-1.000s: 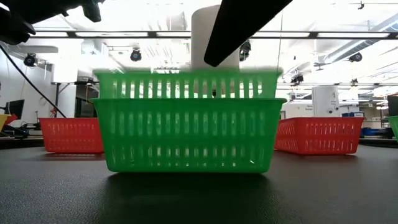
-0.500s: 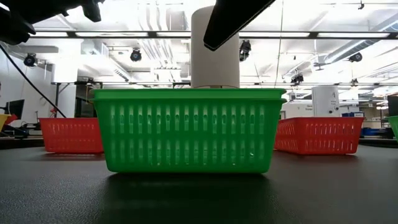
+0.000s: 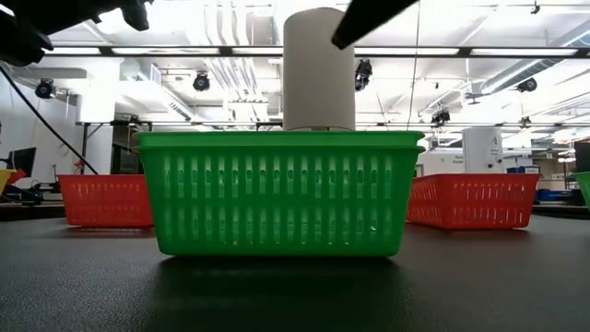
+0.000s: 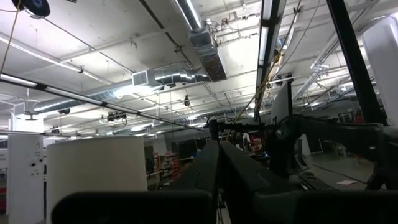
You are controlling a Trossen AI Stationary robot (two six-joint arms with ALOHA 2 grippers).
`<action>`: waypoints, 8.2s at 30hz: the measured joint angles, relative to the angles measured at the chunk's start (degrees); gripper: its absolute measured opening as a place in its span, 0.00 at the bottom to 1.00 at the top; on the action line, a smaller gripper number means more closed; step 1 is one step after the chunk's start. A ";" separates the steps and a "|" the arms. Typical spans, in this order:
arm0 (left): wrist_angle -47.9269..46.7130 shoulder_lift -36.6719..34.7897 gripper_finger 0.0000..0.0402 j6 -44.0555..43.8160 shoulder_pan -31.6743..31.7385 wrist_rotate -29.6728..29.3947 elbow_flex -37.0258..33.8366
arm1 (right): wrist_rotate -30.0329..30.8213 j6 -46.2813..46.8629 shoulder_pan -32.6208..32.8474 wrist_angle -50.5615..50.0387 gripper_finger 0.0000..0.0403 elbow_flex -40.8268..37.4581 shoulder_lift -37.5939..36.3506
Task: Stack baskets by color
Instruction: Stack the bottom left red bin on the top red bin, then stack the top left yellow bin on the top right yellow bin
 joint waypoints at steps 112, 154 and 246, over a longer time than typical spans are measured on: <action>-107.98 41.66 0.40 -88.99 1.68 -5.01 38.16 | -2.95 -53.30 -16.52 71.60 0.02 -70.98 -72.80; -105.47 41.66 0.01 -84.00 0.88 -7.32 39.81 | -2.94 -53.05 -16.52 70.46 0.02 -71.03 -72.77; -120.13 28.13 0.16 -39.48 13.63 -11.62 33.73 | -2.92 -52.86 -16.51 68.72 0.02 -71.03 -72.75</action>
